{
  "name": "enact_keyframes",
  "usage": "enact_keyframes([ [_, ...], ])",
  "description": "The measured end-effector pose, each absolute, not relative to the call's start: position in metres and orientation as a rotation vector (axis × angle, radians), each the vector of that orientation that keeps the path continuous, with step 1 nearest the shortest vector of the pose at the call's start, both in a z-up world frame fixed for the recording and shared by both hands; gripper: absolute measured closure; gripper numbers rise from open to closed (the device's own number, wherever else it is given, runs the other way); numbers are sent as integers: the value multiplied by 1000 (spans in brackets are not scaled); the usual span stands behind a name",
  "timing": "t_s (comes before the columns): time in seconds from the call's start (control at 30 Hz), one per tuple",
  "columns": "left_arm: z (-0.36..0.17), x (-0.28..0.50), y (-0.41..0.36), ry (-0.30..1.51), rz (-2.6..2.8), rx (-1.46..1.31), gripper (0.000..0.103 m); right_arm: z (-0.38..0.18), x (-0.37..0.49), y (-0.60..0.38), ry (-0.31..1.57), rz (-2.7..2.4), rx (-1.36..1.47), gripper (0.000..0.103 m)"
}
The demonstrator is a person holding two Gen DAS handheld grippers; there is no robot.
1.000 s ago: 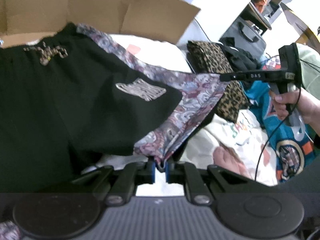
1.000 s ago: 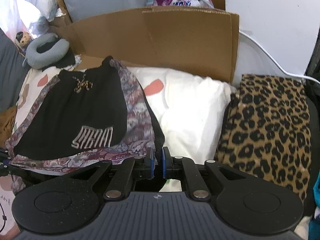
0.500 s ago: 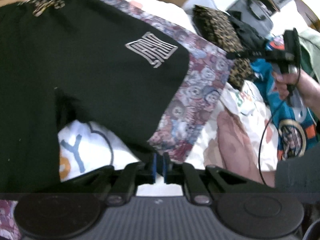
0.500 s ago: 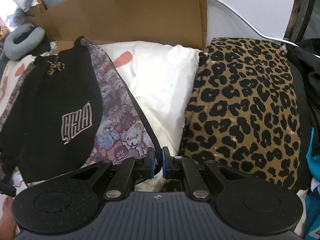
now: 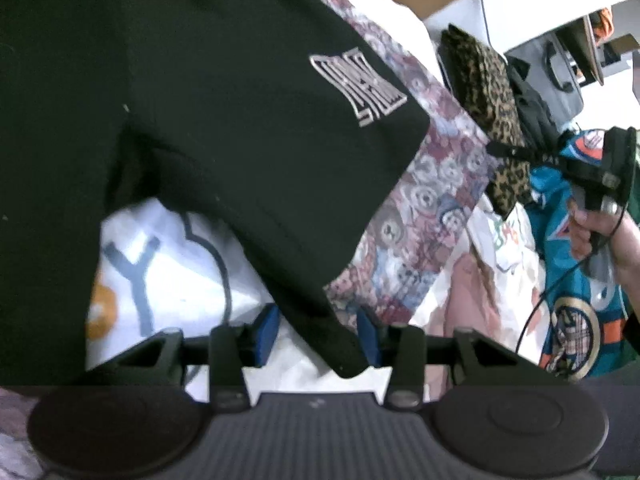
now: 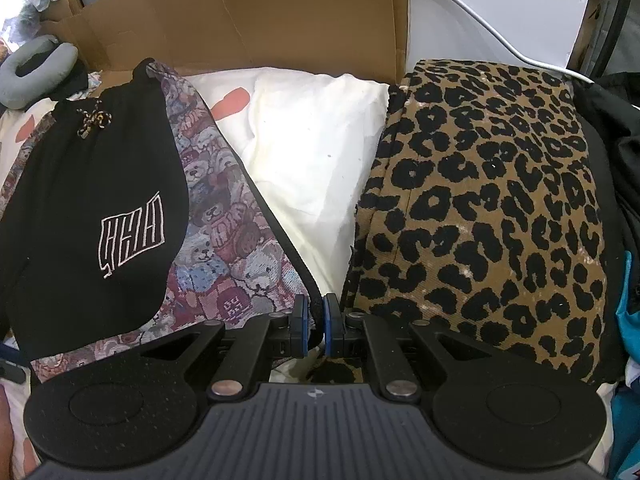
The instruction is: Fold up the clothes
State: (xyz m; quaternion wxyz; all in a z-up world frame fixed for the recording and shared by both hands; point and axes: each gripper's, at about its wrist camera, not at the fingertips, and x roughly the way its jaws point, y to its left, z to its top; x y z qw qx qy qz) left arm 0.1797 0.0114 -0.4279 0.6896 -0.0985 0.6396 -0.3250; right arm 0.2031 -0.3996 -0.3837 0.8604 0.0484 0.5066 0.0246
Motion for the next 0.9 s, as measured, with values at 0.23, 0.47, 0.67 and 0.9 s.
enact_keyframes([
  [0.23,-432,167,6,1471,-790,-209,102,-385,204,-399,1070,57,101,98],
  [0.47,-433,152,8,1548,-845,-161,100,-384,204,-401,1070,63,108,97],
  [0.67,-427,161,15,1495,-779,-179,43,-389,205,-402,1077,59,109,97],
  [0.9,-445,174,18,1525,-712,-352,45,-391,206,-402,1083,57,117,97],
])
